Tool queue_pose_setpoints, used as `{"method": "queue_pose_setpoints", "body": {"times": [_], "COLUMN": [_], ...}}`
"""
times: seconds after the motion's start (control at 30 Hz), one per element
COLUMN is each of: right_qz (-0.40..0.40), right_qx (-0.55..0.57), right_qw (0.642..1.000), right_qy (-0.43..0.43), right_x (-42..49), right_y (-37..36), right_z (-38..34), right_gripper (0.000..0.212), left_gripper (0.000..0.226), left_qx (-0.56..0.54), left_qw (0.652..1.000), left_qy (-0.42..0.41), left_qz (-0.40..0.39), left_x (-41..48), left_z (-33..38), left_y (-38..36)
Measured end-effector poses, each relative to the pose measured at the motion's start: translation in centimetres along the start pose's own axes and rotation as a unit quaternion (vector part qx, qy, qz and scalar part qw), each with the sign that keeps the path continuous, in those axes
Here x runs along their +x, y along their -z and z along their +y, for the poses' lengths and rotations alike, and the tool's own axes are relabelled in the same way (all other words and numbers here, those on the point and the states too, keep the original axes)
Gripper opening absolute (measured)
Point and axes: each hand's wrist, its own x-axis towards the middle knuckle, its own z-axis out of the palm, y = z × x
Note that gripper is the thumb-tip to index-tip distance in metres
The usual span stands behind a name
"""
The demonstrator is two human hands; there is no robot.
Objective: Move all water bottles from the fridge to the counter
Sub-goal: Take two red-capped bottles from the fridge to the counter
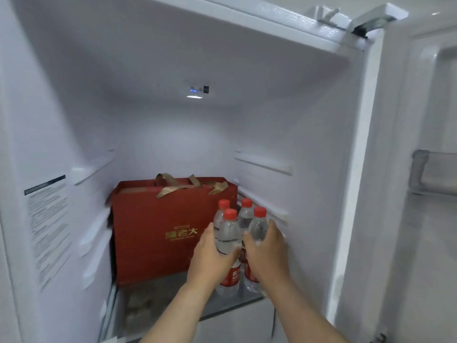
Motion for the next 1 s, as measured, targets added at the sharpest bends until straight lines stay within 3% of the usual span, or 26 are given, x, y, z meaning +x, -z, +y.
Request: {"method": "queue_pose_setpoints", "body": {"times": [0.13, 0.43, 0.57, 0.77, 0.87, 1.0], "right_qz": [0.02, 0.031, 0.025, -0.017, -0.026, -0.06], "right_qx": [-0.017, -0.017, -0.025, 0.019, 0.058, 0.044], "right_qw": [0.999, 0.999, 0.999, 1.0, 0.997, 0.993], "right_qy": [-0.025, -0.01, 0.025, 0.002, -0.031, -0.088], "right_x": [1.4, 3.0, 2.8, 1.8, 1.7, 1.2], "right_y": [-1.5, -2.3, -2.4, -3.4, -3.4, -3.8], "right_z": [1.1, 2.4, 2.3, 2.3, 2.5, 3.3], "right_gripper": [0.063, 0.035, 0.043, 0.05, 0.053, 0.05], "left_gripper": [0.068, 0.022, 0.029, 0.049, 0.064, 0.068], "left_qx": [0.024, 0.006, 0.01, 0.001, -0.02, -0.065], "left_qw": [1.0, 0.999, 0.997, 0.996, 0.996, 0.993], "left_qy": [0.008, 0.022, 0.047, 0.049, 0.056, 0.087], "left_qz": [0.012, 0.039, 0.053, 0.08, 0.071, 0.038], "left_x": [1.9, 2.2, 1.3, 0.4, 0.3, -0.2], "left_z": [-1.5, -0.7, -1.5, -3.4, -4.4, -5.4], "left_y": [-2.5, -1.7, 0.3, 3.4, 4.1, 3.8]}}
